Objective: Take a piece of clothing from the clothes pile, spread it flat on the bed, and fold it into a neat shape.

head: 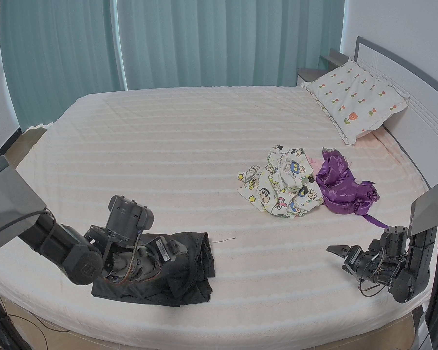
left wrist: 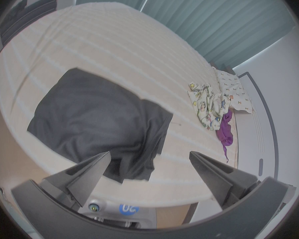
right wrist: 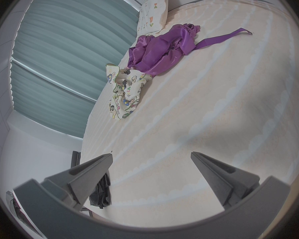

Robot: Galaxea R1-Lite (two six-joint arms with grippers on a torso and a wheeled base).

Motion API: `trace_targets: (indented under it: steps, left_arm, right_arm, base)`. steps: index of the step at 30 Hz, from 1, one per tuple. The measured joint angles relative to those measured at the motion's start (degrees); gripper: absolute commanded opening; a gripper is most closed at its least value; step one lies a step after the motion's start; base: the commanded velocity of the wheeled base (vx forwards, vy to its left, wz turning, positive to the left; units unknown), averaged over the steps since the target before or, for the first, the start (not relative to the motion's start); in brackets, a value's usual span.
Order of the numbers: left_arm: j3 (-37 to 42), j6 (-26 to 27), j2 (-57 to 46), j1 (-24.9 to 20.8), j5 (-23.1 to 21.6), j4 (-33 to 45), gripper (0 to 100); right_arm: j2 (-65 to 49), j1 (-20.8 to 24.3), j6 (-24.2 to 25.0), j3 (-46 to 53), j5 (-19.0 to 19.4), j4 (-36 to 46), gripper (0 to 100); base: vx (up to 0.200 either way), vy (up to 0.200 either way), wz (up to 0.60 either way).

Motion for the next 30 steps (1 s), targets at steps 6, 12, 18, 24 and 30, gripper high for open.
trace_targets:
  steps: [6,12,18,24,30]
  left_arm:
    - [6.9,-2.6,-2.9,0.7,-4.1,-1.2,100]
    - [11.2,-7.0,-3.8,1.0,-5.3,-8.3,100]
    - [12.9,-9.0,-4.2,2.1,-8.1,-9.7,100]
    - [12.8,-8.9,-4.2,7.4,-14.7,-9.7,100]
    - [12.4,-8.7,-4.2,12.0,-17.2,-10.0,100]
  right_arm:
    - [0.9,0.6,0.0,-0.3,0.0,0.0,100]
    - [1.7,1.6,0.1,-0.6,-0.1,0.0,100]
    - [2.2,2.0,0.0,-0.7,-0.1,0.0,100]
    - [2.6,2.6,0.0,-1.5,-0.3,0.0,100]
    - [2.6,3.0,-0.1,-2.1,-0.4,0.0,100]
  base:
    - [0.0,0.0,0.0]
    - [0.0,0.0,0.0]
    - [0.0,0.133,0.0]
    - [0.0,0.2,0.0]
    - [0.0,0.2,0.0]
